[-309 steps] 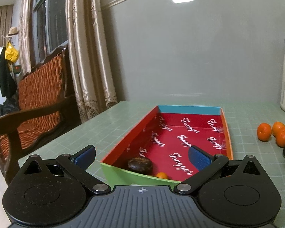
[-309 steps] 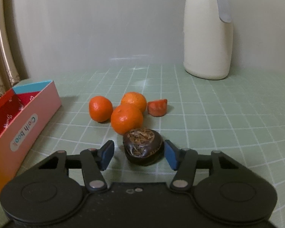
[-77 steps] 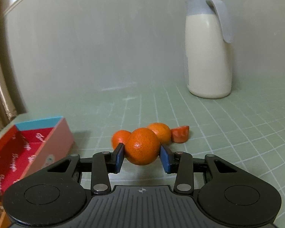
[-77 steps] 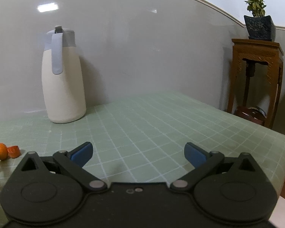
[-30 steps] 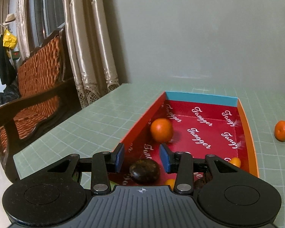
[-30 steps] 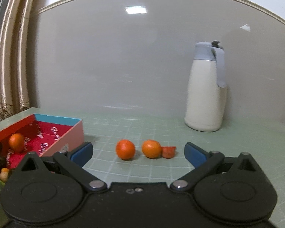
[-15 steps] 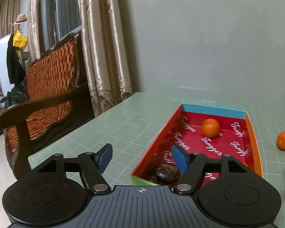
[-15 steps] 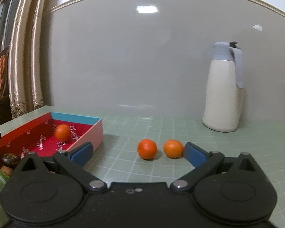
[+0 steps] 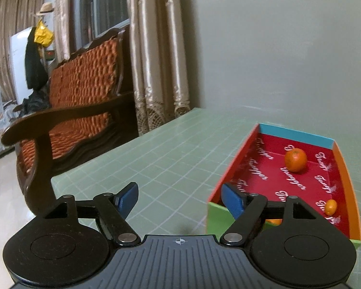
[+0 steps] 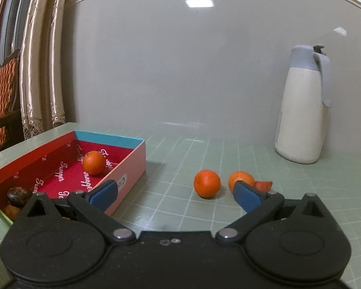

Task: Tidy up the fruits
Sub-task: 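Lower the mandarin into the box and open the left tool, then reach the right tool to a mandarin and close on it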

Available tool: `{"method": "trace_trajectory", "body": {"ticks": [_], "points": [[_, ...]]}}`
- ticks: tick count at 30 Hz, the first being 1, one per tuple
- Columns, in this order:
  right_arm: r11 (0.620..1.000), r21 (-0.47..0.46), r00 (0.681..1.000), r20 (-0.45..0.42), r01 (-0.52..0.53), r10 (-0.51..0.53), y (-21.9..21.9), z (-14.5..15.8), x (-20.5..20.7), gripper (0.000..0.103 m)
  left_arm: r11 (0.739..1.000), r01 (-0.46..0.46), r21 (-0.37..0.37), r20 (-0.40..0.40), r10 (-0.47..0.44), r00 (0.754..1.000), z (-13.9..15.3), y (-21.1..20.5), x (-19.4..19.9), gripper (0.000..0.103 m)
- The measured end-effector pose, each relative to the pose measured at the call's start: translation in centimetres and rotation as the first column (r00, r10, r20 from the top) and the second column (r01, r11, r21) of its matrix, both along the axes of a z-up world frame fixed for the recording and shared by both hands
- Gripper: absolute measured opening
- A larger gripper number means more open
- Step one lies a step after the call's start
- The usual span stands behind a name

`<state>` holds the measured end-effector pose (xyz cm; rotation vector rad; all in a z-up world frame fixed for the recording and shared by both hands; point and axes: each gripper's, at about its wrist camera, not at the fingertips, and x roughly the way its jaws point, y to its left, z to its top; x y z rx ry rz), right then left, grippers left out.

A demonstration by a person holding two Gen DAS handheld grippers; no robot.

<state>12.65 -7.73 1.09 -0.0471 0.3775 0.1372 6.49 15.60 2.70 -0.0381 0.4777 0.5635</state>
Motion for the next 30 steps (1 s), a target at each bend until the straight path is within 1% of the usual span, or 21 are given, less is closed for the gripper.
{"method": "trace_trajectory", "body": {"ticks": [6, 9, 13, 17, 19, 21, 23, 30], "points": [[1.000, 0.026, 1.000, -0.027, 0.005, -0.004, -0.3, -0.2, 1.2, 0.103, 0.999, -0.051, -0.014, 0.031, 0.051, 0.998, -0.3, 1.1, -0.7, 0.078], [0.999, 0.033, 1.000, -0.031, 0.005, -0.004, -0.4, -0.3, 1.7, 0.102, 0.998, -0.054, -0.008, 0.040, 0.055, 0.998, -0.3, 1.4, -0.8, 0.081], [1.000, 0.022, 0.999, -0.038, 0.001, 0.000, -0.3, -0.3, 2.5, 0.101, 0.999, -0.053, -0.003, 0.042, 0.053, 0.998, -0.4, 1.5, -0.8, 0.084], [1.000, 0.019, 0.998, -0.055, -0.001, 0.002, -0.4, -0.5, 3.8, 0.098, 0.998, -0.067, 0.000, 0.053, 0.067, 0.996, -0.4, 1.5, -1.0, 0.086], [1.000, 0.019, 0.998, -0.067, 0.001, 0.000, -0.5, -0.7, 4.6, 0.095, 0.997, -0.081, 0.000, 0.061, 0.081, 0.995, -0.3, 1.6, -1.2, 0.087], [1.000, 0.024, 0.997, -0.079, 0.004, -0.003, -0.7, -0.8, 5.4, 0.086, 0.995, -0.099, -0.002, 0.066, 0.099, 0.993, -0.3, 1.9, -1.2, 0.087], [0.999, 0.031, 0.995, -0.101, 0.012, -0.009, -1.0, -1.1, 6.2, 0.080, 0.993, -0.116, -0.006, 0.068, 0.116, 0.991, -0.3, 2.1, -1.3, 0.088], [0.998, 0.036, 0.987, -0.156, 0.052, -0.045, -1.8, -1.8, 8.3, 0.078, 0.990, -0.137, -0.040, 0.049, 0.139, 0.989, -0.6, 3.0, -0.9, 0.088]]}}
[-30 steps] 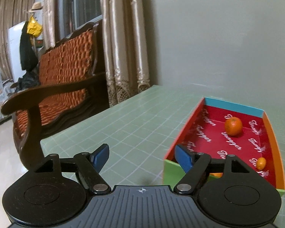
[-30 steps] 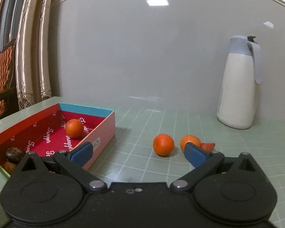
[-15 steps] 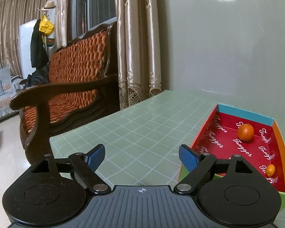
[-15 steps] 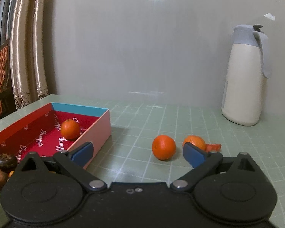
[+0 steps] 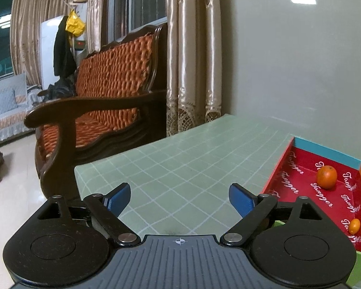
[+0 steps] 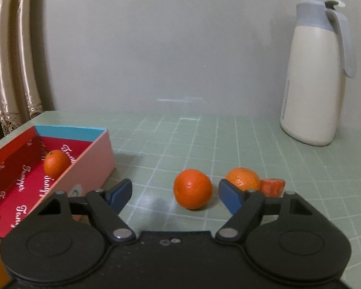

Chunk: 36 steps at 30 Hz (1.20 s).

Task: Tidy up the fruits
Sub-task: 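Reach the right tool to a mandarin and close on it, then carry the mandarin into the box and open the right tool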

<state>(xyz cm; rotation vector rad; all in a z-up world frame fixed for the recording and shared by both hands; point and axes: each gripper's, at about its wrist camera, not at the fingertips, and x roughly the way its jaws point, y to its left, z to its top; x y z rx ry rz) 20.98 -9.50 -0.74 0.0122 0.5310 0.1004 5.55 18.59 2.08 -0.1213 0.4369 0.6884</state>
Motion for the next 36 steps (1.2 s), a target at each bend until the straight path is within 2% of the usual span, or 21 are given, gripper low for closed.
{"method": "trace_trajectory", "body": {"ticks": [7, 10, 12, 15, 29, 36], "points": [[1.000, 0.005, 0.998, -0.058, -0.012, 0.012, -0.2, -0.5, 1.9, 0.074, 1.000, 0.003, 0.011, -0.002, -0.003, 1.000, -0.1, -0.3, 0.0, 0.089], [1.000, 0.022, 0.996, -0.092, -0.013, 0.015, -0.5, -0.8, 2.6, 0.062, 1.000, 0.000, 0.006, -0.010, 0.000, 1.000, -0.2, -0.1, 0.1, 0.090], [1.000, 0.029, 0.996, -0.084, -0.004, 0.007, -0.8, -0.7, 2.6, 0.046, 1.000, -0.002, 0.001, -0.011, 0.002, 1.000, -0.2, 0.0, 0.1, 0.090], [0.999, 0.048, 0.997, -0.076, 0.001, 0.002, -1.3, -0.6, 2.5, 0.038, 1.000, -0.008, 0.002, -0.008, 0.008, 1.000, -0.2, 0.0, 0.1, 0.090], [0.996, 0.061, 0.997, -0.039, -0.058, 0.061, -0.9, -0.2, 1.7, 0.037, 1.000, -0.028, -0.012, -0.012, 0.028, 1.000, -0.4, 0.5, -0.3, 0.091], [0.981, 0.093, 0.984, 0.073, -0.171, 0.164, 0.8, 2.4, -0.9, 0.037, 0.998, -0.051, -0.024, -0.007, 0.051, 0.999, -0.5, 1.0, -0.6, 0.091]]}}
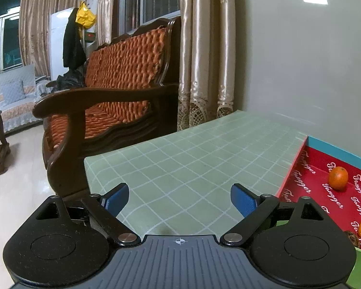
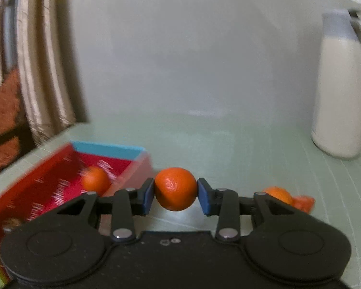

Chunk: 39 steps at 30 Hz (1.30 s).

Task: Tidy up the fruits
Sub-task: 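Carry the mandarin into the box and open the right tool, then move the left tool to the last mandarin and close on it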

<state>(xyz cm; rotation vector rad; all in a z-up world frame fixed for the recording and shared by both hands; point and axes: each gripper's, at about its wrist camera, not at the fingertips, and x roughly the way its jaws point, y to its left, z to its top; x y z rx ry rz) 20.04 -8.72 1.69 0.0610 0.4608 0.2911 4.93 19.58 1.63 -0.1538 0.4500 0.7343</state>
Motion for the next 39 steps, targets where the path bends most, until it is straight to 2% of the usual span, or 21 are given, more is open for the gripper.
{"method": "trace_trajectory", "body": {"ticks": [5, 10, 13, 17, 25, 26, 28, 29, 30, 32, 36, 39], "points": [[0.989, 0.044, 0.988, 0.081, -0.138, 0.134, 1.7, 2.0, -2.3, 0.037, 1.000, -0.001, 0.009, -0.005, 0.001, 1.000, -0.1, -0.3, 0.0, 0.092], [0.965, 0.060, 0.966, 0.054, -0.256, 0.253, 4.3, 2.1, -3.5, 0.036, 1.000, -0.005, 0.014, -0.001, 0.005, 1.000, 0.0, -0.4, -0.2, 0.092], [0.949, 0.037, 0.950, 0.039, -0.312, 0.311, 6.0, 1.7, -4.1, 0.037, 1.000, -0.003, 0.017, -0.003, 0.004, 1.000, 0.0, -0.5, -0.2, 0.092], [0.934, 0.021, 0.935, 0.015, -0.356, 0.356, 7.7, 1.4, -4.9, 0.037, 1.000, -0.003, 0.017, -0.004, 0.003, 1.000, 0.0, -0.5, -0.2, 0.092], [0.934, 0.013, 0.934, -0.014, -0.358, 0.358, 8.0, 0.5, -5.7, 0.041, 1.000, -0.005, 0.017, -0.001, 0.005, 1.000, 0.1, -0.5, -0.3, 0.093], [0.934, 0.013, 0.934, -0.009, -0.357, 0.357, 7.9, 0.6, -5.8, 0.043, 1.000, -0.004, 0.016, -0.001, 0.004, 1.000, 0.0, -0.5, -0.3, 0.093], [0.938, 0.012, 0.939, 0.007, -0.345, 0.345, 7.7, 0.8, -6.0, 0.056, 1.000, -0.005, 0.017, -0.002, 0.005, 1.000, 0.1, -0.5, -0.2, 0.093], [0.941, 0.015, 0.941, 0.019, -0.339, 0.339, 7.5, 0.9, -6.1, 0.067, 1.000, -0.004, 0.016, -0.002, 0.004, 1.000, 0.0, -0.5, -0.3, 0.093], [0.943, 0.016, 0.943, 0.029, -0.332, 0.332, 7.4, 0.9, -6.1, 0.070, 1.000, -0.005, 0.017, -0.001, 0.005, 1.000, 0.0, -0.5, -0.3, 0.093], [0.947, 0.016, 0.946, 0.049, -0.322, 0.321, 7.1, 1.2, -6.3, 0.070, 1.000, -0.003, 0.020, -0.002, 0.003, 1.000, 0.0, -0.6, -0.3, 0.093], [0.959, 0.013, 0.956, 0.074, -0.284, 0.282, 6.2, 1.7, -6.4, 0.080, 1.000, 0.002, 0.031, -0.002, -0.001, 1.000, 0.0, -0.9, -0.3, 0.093], [0.968, 0.008, 0.964, 0.089, -0.252, 0.250, 5.4, 1.9, -6.5, 0.081, 0.999, 0.006, 0.040, -0.004, -0.006, 1.000, 0.0, -1.2, -0.3, 0.094]]}}
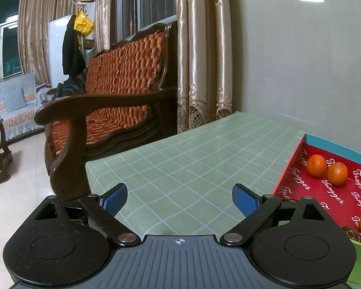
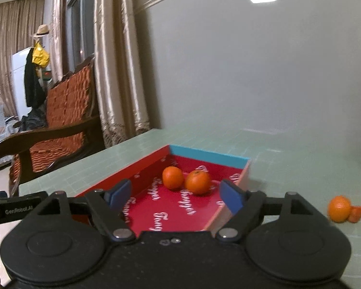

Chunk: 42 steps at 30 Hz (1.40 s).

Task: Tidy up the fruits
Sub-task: 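Move the left tool to the last mandarin and close on it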

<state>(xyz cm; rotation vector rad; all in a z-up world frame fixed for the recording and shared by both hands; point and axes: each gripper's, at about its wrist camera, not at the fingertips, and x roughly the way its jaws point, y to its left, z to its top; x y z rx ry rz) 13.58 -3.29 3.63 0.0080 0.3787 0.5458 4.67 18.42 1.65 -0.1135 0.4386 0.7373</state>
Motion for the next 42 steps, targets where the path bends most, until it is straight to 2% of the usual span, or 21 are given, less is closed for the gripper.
{"method": "trace_trajectory", "body": {"ticks": [2, 7, 13, 15, 21, 24, 31, 42], "points": [[0.999, -0.005, 0.999, 0.012, 0.036, -0.036, -0.7, 0.2, 0.0, 0.085, 1.000, 0.004, 0.006, -0.001, -0.004, 1.000, 0.0, -0.2, 0.0, 0.094], [0.991, -0.017, 0.991, 0.025, 0.131, -0.131, -2.8, 0.3, -0.1, 0.087, 0.999, 0.028, 0.021, 0.001, -0.028, 1.000, 0.1, -1.1, 0.1, 0.094], [0.963, -0.030, 0.964, 0.015, 0.266, -0.266, -6.0, 0.0, 0.1, 0.088, 0.994, 0.087, 0.060, 0.007, -0.088, 0.996, 0.2, -3.4, 0.6, 0.094], [0.949, -0.049, 0.950, 0.021, 0.312, -0.311, -7.0, -0.1, 0.1, 0.098, 0.990, 0.114, 0.077, 0.007, -0.115, 0.993, 0.2, -4.3, 0.7, 0.095], [0.908, -0.071, 0.911, 0.059, 0.413, -0.409, -9.9, -0.2, -0.7, 0.098, 0.967, 0.209, 0.146, 0.014, -0.213, 0.977, 0.5, -7.6, 1.2, 0.096], [0.892, -0.069, 0.895, 0.049, 0.447, -0.444, -11.6, -0.2, -0.8, 0.098, 0.950, 0.264, 0.164, 0.007, -0.269, 0.963, 0.6, -9.2, 1.6, 0.096], [0.845, -0.068, 0.848, 0.025, 0.530, -0.530, -15.6, -0.6, -1.6, 0.098, 0.887, 0.413, 0.206, -0.018, -0.419, 0.908, 0.9, -14.5, 2.4, 0.097], [0.782, -0.084, 0.785, 0.024, 0.618, -0.619, -20.1, -1.4, -2.7, 0.098, 0.743, 0.628, 0.232, -0.101, -0.624, 0.775, 1.1, -22.5, 5.2, 0.097]]}}
